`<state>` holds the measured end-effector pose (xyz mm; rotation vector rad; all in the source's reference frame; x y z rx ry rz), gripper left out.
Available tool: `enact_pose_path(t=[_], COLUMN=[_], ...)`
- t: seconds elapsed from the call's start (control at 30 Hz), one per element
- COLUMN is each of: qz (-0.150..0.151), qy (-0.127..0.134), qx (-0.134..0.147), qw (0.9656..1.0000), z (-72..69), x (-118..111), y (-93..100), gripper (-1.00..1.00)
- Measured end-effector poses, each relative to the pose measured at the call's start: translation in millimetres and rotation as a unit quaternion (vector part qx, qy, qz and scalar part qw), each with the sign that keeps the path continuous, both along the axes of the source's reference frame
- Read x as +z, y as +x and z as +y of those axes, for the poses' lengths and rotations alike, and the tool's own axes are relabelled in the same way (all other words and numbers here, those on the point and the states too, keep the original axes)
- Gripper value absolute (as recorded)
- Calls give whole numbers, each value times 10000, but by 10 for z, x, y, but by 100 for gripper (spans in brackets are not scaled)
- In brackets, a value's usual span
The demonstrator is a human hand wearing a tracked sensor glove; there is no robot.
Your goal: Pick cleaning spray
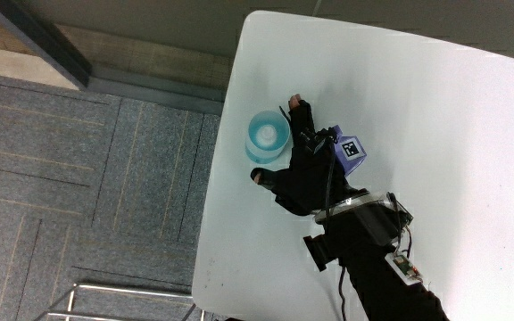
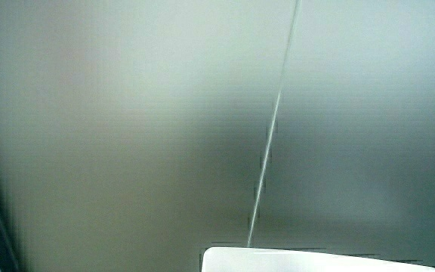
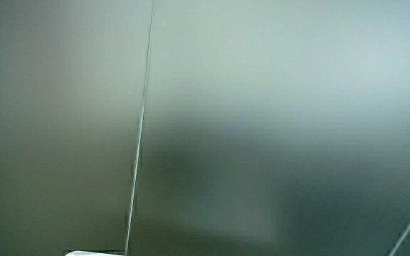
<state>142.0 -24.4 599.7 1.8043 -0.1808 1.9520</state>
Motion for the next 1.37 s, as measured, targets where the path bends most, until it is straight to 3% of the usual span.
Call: enact_pose_path(t=[0.27,0.33,0.43,0.67,0.77,1.0,1.17,1.27,1.3,1.37], qz=[121,162,38,148,49,-18,78,-81,-92,-75], qy=[330,214,341,350,327,497,783,905,831,1014], qx=[192,210,188,78,89,72,39,141,118,204], qw=[9992,9994,9992,9992,9994,9987,9969,9958,9964,9946], z=[-8,-9,-20,-20,-24,-83,-158,-208,-224,-267], x=[-37,-45,-70,-88,-125,-224,-265,-331,-378,-423], y=[-6,-3,-31,-76,-89,-82,-40,-31,-25,1], gripper=[76,86,100,100,100,100,100,100,100,100])
